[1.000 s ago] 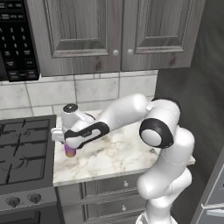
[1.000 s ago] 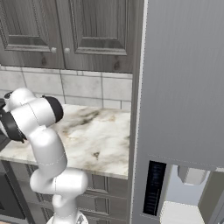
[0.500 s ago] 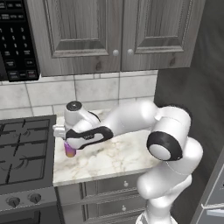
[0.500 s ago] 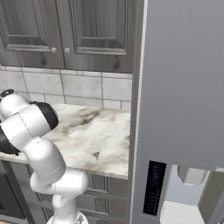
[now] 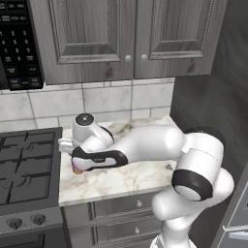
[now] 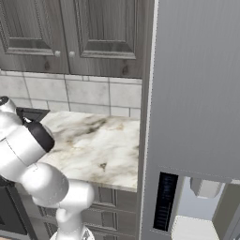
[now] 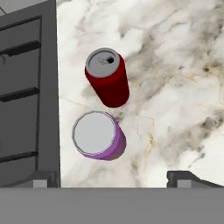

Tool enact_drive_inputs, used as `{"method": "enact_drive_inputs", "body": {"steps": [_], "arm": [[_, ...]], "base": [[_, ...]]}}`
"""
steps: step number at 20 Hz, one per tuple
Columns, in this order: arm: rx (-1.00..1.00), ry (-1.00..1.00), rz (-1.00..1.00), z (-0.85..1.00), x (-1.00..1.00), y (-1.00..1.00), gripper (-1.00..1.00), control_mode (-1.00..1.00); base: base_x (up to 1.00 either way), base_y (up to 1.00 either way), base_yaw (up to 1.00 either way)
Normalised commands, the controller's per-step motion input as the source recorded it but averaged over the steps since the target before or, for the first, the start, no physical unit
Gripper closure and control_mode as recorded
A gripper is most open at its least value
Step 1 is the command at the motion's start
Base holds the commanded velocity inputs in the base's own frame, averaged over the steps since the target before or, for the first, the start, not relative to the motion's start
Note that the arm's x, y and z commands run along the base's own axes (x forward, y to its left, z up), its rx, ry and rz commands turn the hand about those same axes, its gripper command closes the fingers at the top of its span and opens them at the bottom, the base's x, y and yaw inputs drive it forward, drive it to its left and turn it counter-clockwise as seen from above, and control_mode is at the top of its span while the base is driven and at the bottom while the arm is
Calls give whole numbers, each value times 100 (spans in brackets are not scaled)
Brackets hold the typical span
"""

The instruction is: Four empty soda cans are scattered around the kitchen. Gather all the cans and cluster them next to the stove for recycling.

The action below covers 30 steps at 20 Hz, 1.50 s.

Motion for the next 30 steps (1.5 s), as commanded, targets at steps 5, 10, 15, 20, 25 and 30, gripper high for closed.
{"method": "enact_drive_inputs", "body": {"steps": [5, 10, 15, 20, 25, 30], "arm": [[10, 2, -1, 21, -47, -24, -100, -100], [3, 1, -1, 16, -28, -15, -100, -100], [-2, 0, 0, 15, -10, -20, -100, -100], [-7, 0, 1, 30, -16, -31, -100, -100], [-11, 2, 0, 37, -16, -34, -100, -100], [-10, 4, 0, 28, -16, -36, -100, -100]], "base": [[0, 0, 0], [0, 0, 0], [0, 0, 0], [0, 0, 0], [0, 0, 0], [0, 0, 0]]}}
